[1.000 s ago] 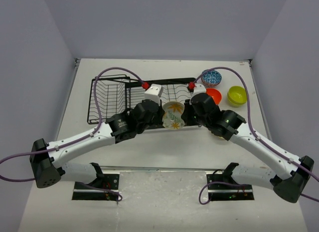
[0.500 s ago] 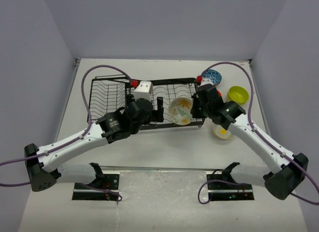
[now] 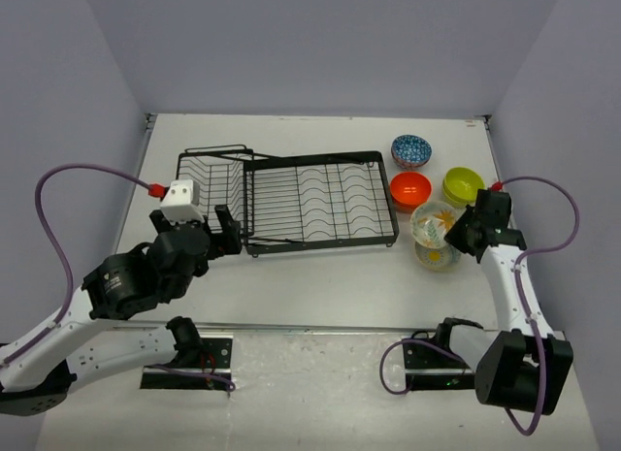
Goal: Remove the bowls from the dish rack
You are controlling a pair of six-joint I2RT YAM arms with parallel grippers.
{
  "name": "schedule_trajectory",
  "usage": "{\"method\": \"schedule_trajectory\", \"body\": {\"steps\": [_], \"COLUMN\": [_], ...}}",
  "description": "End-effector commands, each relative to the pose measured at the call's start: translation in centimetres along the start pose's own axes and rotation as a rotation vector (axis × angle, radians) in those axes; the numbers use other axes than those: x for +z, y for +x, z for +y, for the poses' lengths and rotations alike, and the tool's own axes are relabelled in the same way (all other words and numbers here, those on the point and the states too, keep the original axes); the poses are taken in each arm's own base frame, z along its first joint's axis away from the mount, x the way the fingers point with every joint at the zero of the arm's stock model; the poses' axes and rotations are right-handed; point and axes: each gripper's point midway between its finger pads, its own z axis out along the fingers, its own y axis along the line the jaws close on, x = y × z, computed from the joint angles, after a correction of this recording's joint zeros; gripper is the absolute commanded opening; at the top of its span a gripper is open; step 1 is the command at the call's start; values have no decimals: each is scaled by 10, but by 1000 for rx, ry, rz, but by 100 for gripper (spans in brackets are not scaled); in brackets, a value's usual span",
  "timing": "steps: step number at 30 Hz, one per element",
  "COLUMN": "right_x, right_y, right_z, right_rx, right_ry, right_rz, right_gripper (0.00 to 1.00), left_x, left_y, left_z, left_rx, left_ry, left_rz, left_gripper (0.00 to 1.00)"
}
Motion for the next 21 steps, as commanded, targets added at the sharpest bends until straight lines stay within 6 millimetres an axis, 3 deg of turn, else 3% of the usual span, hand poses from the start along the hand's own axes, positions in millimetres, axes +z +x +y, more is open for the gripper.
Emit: {"method": "schedule_trajectory", "body": {"steps": [1, 3, 7, 16, 21], "right_x": [1, 4, 10, 15, 15], "right_y": [-20, -11, -4, 24, 32], "right_z": [-2, -9, -21, -6, -10], "right_rx": [111, 150, 212, 271, 273], "right_ry": [-17, -16, -22, -153, -129], "right_rz": [-107, -96, -62, 76, 99], "right_gripper": [0, 0, 0, 0, 0], "left_x": [0, 3, -1, -9, -8], "left_y": [14, 21, 15, 13, 15], "left_z": [36, 40, 41, 49, 49], "left_rx": [21, 19, -19, -59, -55], "left_ry": [-109, -112, -73, -47, -44], "left_rz": [-28, -41, -83, -110, -104], "left_gripper": [100, 100, 100, 100, 100]}}
